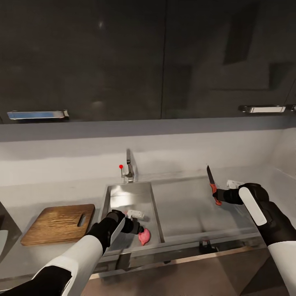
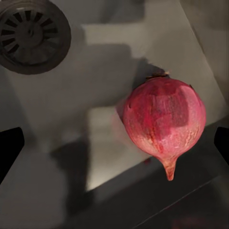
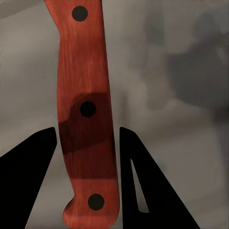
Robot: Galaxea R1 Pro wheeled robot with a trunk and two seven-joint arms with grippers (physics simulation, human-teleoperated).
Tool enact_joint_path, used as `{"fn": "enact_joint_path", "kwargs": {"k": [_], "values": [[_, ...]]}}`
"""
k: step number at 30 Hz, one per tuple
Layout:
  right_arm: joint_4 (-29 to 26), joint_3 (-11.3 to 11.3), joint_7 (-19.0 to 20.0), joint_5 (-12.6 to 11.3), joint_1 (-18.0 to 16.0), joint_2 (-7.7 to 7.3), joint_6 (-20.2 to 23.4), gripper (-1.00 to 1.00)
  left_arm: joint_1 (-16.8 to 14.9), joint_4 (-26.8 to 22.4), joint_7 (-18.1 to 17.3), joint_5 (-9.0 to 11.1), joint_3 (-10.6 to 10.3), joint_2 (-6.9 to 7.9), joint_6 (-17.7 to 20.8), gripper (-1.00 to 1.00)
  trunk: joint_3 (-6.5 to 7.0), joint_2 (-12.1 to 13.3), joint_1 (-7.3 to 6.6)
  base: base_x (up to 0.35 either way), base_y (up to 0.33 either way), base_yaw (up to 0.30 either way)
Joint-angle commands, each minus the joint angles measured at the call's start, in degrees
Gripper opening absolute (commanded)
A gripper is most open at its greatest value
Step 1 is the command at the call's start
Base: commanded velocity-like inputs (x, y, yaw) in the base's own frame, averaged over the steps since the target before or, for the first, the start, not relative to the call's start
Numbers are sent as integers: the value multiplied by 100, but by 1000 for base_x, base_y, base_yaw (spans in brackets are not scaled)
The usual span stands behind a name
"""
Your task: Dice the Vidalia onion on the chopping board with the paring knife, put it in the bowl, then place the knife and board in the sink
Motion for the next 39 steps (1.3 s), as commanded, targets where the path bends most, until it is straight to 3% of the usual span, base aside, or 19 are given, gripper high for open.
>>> {"fn": "enact_joint_path", "kwargs": {"k": [1, 39], "values": [[-5, 15, -64, -59, -6, -8, 11, -100, -5, -6, -7, 1, -10, 0, 27, 100, -14, -14, 4, 0, -10, 0], [-93, -128, -64, -59, -6, -8, 11, -100, -5, -6, -7, 1, -10, 0, 26, 100, -228, -14, 4, 0, 0, -27]]}}
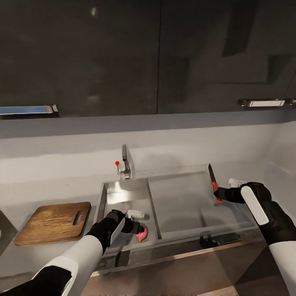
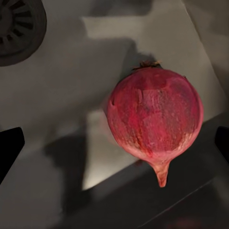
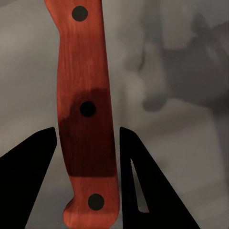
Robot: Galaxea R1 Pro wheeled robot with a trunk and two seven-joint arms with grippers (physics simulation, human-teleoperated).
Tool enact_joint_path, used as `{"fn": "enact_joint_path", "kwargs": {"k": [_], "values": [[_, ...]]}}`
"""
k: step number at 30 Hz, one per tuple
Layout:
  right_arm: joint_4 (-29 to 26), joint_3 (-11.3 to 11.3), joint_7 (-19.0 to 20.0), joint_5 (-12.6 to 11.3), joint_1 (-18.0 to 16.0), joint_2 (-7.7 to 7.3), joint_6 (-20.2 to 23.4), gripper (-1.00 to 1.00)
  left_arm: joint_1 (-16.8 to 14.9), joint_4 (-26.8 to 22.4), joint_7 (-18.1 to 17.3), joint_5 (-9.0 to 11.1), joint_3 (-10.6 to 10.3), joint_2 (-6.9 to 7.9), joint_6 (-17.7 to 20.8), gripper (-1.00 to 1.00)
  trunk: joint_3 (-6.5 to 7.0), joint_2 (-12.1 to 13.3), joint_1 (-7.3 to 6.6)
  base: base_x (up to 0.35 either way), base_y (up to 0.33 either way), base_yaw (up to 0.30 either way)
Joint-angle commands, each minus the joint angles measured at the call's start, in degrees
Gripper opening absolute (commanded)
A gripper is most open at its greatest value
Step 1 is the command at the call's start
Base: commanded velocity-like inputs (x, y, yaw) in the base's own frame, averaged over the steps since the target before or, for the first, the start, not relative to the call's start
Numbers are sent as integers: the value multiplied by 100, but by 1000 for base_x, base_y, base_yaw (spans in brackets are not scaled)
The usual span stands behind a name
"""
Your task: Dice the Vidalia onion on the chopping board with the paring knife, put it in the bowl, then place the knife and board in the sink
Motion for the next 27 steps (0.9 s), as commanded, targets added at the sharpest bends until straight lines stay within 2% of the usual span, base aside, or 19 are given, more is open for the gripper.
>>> {"fn": "enact_joint_path", "kwargs": {"k": [1, 12, 19, 27], "values": [[-5, -4, -64, -59, -6, -7, 11, -100, -5, -6, -7, 2, -9, 0, 28, 100, -21, -14, 4, 0, 0, 0], [-5, -42, -64, -61, -6, -9, 11, -100, -5, -11, -7, 2, -9, 0, 23, 100, -42, -14, 4, 0, 0, -2], [-13, -45, -64, -60, -6, -6, 11, -100, -5, -15, -7, 2, -9, 0, 23, 100, -66, -14, 4, 0, 0, -138], [-14, -44, -64, -61, -6, -9, 11, -100, -5, -23, -9, 2, -9, 0, -92, 100, -72, -14, 4, 0, 0, -21]]}}
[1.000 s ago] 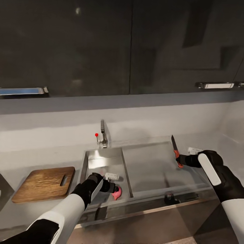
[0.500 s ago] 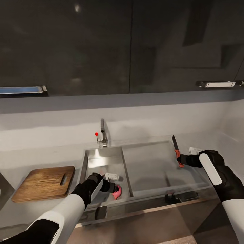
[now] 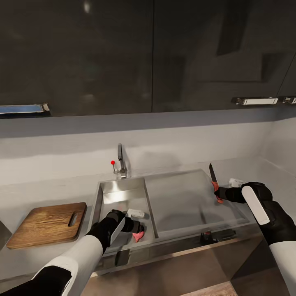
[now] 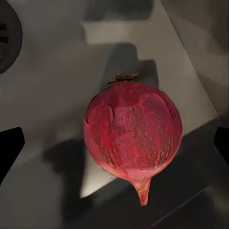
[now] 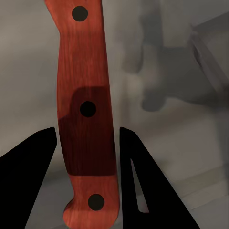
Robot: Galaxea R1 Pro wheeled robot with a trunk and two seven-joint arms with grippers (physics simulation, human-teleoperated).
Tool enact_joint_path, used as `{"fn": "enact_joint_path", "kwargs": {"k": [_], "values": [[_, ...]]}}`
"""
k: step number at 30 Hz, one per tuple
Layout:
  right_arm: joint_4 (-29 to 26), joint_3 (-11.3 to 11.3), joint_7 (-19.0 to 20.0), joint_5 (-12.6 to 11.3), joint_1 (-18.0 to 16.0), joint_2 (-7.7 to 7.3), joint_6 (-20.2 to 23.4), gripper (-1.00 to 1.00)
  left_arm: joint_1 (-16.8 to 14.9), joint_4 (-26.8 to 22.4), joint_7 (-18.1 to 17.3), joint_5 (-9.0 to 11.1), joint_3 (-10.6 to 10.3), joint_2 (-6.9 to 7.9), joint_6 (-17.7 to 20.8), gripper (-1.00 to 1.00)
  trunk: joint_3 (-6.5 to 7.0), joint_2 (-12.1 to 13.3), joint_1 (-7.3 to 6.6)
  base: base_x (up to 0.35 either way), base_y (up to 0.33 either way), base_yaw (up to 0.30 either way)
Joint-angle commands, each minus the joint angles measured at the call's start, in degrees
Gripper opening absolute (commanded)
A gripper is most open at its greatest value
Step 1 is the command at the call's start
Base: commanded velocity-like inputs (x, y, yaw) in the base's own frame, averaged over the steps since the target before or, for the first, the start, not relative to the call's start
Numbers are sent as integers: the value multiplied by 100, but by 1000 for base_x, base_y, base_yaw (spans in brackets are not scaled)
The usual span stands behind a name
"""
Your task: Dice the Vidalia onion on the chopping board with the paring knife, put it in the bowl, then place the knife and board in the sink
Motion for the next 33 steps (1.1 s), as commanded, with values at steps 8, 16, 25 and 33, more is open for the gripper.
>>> {"fn": "enact_joint_path", "kwargs": {"k": [8, 16, 25, 33], "values": [[-5, 12, -64, -56, -6, -5, 12, -100, -5, -7, -5, 2, -9, 0, 9, 100, -73, -14, 4, 0, 0, 0], [-5, -70, -64, -56, -6, -9, 12, -100, -5, -7, 1, 2, -9, 0, 2, 100, -147, -14, 4, 0, 0, 0], [-133, -108, -64, -56, -6, -17, 12, -100, -5, -465, 12, 2, -9, 0, 8, 100, -195, -14, 4, 0, 0, 0], [-188, -109, -64, -56, -6, -17, 12, -100, -5, -498, 12, 2, -9, 0, 16, 100, -202, -14, 4, 0, 0, 0]]}}
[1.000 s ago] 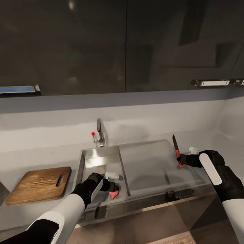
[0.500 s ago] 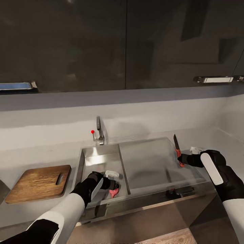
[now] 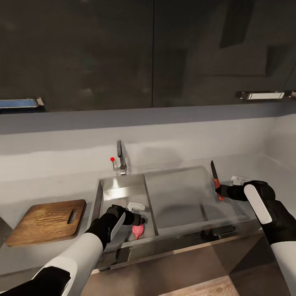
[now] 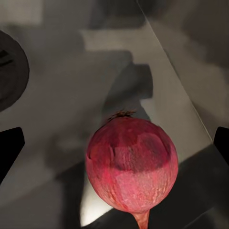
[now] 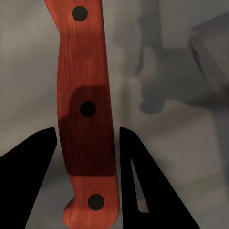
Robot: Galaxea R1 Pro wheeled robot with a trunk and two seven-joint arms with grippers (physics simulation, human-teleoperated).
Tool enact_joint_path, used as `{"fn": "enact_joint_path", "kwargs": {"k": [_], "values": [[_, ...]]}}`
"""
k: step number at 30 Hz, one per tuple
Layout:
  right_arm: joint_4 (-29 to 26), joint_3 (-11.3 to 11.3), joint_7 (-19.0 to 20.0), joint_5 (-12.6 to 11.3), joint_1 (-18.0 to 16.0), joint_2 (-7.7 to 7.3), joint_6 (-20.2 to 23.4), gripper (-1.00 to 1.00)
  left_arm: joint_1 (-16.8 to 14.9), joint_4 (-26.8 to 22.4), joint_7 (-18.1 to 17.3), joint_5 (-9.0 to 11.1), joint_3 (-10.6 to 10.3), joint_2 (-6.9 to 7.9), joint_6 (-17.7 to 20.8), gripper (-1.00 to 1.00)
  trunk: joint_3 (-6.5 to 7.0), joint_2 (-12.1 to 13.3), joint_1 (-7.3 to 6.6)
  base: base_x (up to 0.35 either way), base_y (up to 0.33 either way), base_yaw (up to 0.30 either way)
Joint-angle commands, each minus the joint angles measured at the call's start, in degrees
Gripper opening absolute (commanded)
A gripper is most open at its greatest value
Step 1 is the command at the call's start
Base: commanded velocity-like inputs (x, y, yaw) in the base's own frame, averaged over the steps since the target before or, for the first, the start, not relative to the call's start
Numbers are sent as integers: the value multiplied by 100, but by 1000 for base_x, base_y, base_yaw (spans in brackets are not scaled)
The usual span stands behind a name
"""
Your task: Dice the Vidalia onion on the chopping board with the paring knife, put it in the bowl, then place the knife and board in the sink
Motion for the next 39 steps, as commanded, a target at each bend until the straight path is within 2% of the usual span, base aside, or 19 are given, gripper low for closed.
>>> {"fn": "enact_joint_path", "kwargs": {"k": [1, 39], "values": [[-6, 11, -63, -58, -6, -5, 13, -100, -5, -4, -8, 2, -5, 0, 29, 100, -18, -13, 4, 0, 0, 0], [-7, 10, -63, -57, -6, -6, 13, -100, -5, 23, -8, 2, -5, 0, 30, 100, -287, -13, 4, 0, 0, 0]]}}
